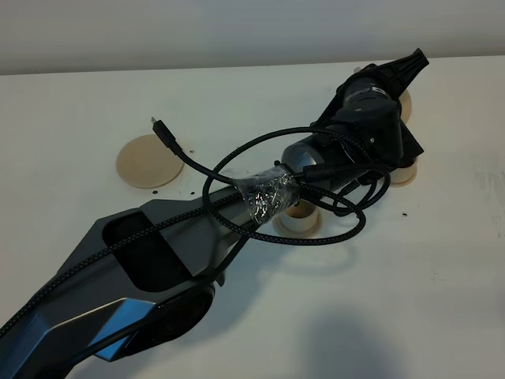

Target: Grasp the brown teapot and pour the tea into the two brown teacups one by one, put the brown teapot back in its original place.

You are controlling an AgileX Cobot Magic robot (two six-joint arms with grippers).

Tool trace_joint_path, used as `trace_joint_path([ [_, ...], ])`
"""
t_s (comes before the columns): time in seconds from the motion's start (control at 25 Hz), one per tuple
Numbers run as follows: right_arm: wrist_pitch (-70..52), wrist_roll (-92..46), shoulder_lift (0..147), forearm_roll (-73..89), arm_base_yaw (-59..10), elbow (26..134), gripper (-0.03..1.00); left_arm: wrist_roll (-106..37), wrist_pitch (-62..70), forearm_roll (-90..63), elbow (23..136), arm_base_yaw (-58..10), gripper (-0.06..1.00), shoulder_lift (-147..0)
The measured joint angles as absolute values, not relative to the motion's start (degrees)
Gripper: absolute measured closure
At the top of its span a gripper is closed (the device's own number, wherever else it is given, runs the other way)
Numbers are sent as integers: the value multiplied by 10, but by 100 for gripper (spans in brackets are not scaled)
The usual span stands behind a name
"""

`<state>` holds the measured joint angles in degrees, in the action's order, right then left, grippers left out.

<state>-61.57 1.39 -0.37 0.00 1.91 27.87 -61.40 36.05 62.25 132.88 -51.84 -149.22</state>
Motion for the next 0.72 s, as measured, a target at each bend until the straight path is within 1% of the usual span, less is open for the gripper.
trace_joint_path([
  [0.2,-616,14,-4,0,19,279,99,-568,358,657,1329,-518,78,-1493],
  [0.72,-616,14,-4,0,19,279,99,-562,357,658,1329,-520,78,-1493],
])
